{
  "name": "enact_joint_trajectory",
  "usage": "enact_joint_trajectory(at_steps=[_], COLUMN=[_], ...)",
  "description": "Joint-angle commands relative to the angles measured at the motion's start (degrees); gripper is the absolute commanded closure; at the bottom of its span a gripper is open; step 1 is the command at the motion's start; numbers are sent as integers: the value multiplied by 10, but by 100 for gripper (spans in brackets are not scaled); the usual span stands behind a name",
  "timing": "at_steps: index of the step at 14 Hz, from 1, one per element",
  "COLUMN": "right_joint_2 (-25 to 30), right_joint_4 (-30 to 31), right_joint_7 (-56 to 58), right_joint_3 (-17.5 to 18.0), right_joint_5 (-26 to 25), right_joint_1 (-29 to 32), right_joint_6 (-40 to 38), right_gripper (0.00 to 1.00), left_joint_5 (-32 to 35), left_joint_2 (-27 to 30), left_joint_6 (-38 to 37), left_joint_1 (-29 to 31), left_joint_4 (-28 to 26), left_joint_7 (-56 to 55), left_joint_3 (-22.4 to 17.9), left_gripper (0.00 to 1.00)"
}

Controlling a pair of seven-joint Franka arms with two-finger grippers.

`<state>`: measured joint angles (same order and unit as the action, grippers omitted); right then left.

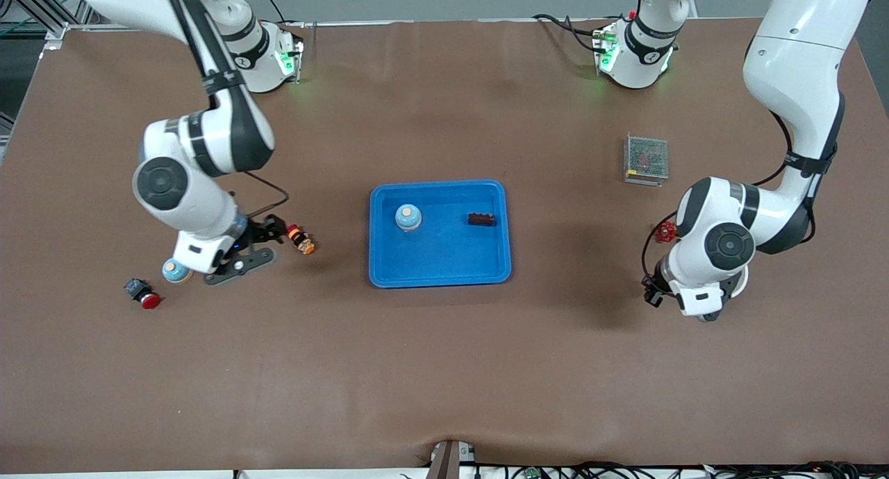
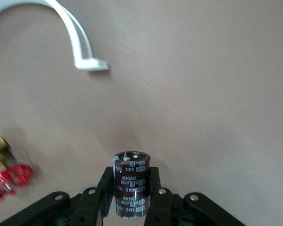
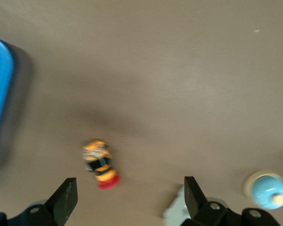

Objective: Place electrolytic capacitor and blue bell in tray
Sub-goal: 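Carry the capacitor to the tray while the right gripper reaches the second bell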

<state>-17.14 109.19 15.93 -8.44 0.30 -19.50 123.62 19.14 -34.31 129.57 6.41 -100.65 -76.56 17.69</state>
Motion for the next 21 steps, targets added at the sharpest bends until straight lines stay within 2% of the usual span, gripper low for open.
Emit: enact_joint_trajectory(at_steps=[1,7,10,21], right_joint_2=[12,4,-7,-47], right_joint_4=[28,50,50,72], right_joint_7=[77,216,266,407], right_joint_3=[11,11,11,15], right_joint_5=[-9,-8,-7,2], right_joint_1=[43,116,146,228], right_joint_6=[34,100,113,174], right_gripper=[0,0,0,0], left_joint_5=[-2,-2,-29,-39], left_joint_2=[0,-18,-37,-55], left_joint_6=[-6,-6,-6,1], left_joint_1=[-25,-77,-120,-258], left_joint_4=[17,63,95,112], left_joint_7=[-36,-136,-193,-405], left_joint_3=[5,5,5,4], left_gripper=[100,100,100,100])
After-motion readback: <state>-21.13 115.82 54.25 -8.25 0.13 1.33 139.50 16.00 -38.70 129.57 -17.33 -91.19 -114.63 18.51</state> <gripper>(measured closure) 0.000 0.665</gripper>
